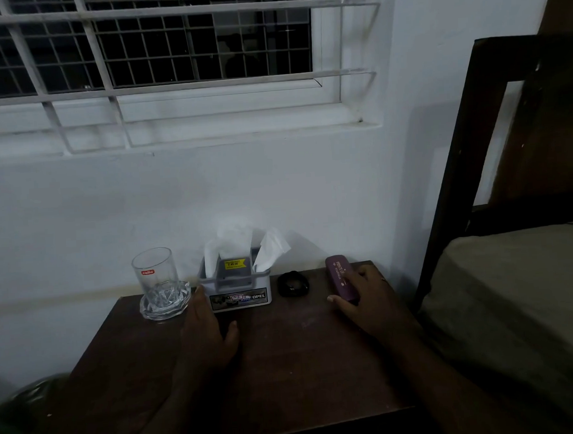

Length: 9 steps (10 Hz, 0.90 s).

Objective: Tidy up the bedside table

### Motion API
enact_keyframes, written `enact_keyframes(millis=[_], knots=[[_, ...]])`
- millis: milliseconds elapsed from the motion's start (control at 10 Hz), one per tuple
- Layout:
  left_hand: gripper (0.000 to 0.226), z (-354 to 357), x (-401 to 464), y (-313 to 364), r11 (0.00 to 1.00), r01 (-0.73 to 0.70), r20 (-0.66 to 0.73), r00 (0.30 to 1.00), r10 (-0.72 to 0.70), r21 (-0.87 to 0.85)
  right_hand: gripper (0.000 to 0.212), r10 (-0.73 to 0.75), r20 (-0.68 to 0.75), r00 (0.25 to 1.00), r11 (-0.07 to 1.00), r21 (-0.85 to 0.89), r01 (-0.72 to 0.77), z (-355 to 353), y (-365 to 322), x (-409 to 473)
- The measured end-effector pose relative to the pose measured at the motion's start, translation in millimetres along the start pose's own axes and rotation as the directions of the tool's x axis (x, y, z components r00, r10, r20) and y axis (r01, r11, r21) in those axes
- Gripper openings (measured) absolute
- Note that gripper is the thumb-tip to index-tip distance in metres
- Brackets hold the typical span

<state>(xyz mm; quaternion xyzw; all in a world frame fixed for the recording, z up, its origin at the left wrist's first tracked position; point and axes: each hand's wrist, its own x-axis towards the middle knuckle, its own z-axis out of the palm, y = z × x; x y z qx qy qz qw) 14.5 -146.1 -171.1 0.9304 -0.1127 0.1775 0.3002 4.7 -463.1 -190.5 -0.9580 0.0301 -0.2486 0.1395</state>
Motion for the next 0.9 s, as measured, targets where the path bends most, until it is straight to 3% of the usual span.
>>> enact_keyframes(millis=[600,800,900], knots=[[0.094,9,1,-9,0.999,0.036,-0.004,0.999,-0.036,0.037,0.076,0.001,0.001,1.0,1.0,-0.02,-0.001,0,-2,1],[0.09,7,-2,-8,0.999,0.027,-0.012,1.0,-0.027,0.029,0.09,0.032,-0.072,0.997,0.998,-0.059,-0.036,-1,-6,-1],[0.089,3,-9,-1,0.991,-0.03,-0.085,0.995,0.042,0.133,0.101,0.042,-0.089,0.995,0.992,-0.117,-0.052,-6,-15,-8]])
